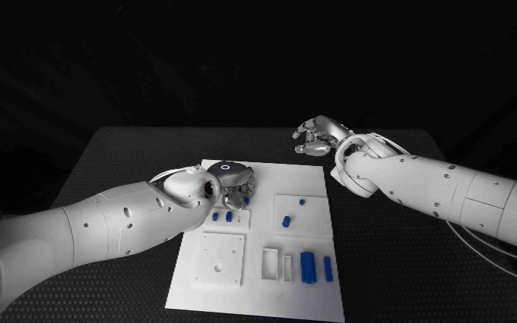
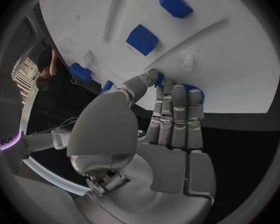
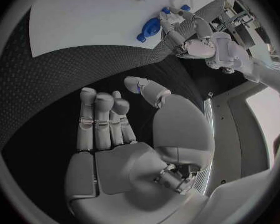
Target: Assemble the parts on the task board
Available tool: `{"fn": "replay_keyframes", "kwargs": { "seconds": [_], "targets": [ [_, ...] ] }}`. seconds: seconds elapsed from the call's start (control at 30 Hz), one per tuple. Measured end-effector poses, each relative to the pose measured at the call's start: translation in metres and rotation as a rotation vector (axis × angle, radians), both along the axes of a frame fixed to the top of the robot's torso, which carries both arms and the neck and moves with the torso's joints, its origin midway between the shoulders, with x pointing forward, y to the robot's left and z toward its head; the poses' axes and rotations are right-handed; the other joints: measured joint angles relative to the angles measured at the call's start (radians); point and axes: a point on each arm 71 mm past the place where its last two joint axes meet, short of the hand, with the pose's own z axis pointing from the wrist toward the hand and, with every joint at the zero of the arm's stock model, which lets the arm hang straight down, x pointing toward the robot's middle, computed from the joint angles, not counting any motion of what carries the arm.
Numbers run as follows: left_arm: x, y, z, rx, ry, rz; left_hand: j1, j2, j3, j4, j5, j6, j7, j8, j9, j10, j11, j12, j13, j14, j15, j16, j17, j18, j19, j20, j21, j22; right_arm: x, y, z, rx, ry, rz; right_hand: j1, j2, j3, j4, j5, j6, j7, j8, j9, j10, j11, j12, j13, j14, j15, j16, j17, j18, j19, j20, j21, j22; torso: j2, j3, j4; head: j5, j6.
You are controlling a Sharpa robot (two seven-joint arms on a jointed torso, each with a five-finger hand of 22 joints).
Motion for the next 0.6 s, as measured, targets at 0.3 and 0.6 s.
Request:
{"fn": "replay_keyframes", "kwargs": {
  "seconds": [0.3,0.6],
  "targets": [
    [0.0005,-0.001,-0.0004,0.001,0.002,0.001,-0.005,-0.005,-0.003,0.003,0.0,-0.003,0.003,-0.005,-0.003,0.002,-0.002,-0.001,-0.002,0.003,0.0,0.0,0.0,0.007,0.002,-0.001,0.0,0.001,-0.0001,0.0004,0.0001,-0.001,-0.001,0.001,0.0,0.0,0.0,0.0,0.0,0.0,0.0,0.0,0.0,0.0,0.0,0.0,0.0,0.0,0.0,0.0,0.0,0.0,0.0,0.0,0.0,0.001,0.0,0.001,0.0006,-0.002,-0.003],
    [0.0012,-0.0019,-0.0005,0.008,0.006,0.003,-0.004,0.023,-0.001,0.001,0.0,0.033,-0.001,0.008,-0.003,0.037,-0.008,-0.002,-0.014,0.029,-0.01,0.009,0.0,0.016,0.012,-0.002,0.0,0.005,-0.0001,0.0002,0.0001,-0.002,-0.001,0.002,0.0,0.0,0.0,0.0,0.0,0.0,0.0,0.0,0.0,0.0,0.0,0.0,-0.001,0.0,0.0,0.0,0.0,0.0,0.0,0.0,0.0,0.001,-0.001,0.0004,0.0001,-0.003,-0.006]
  ]
}}
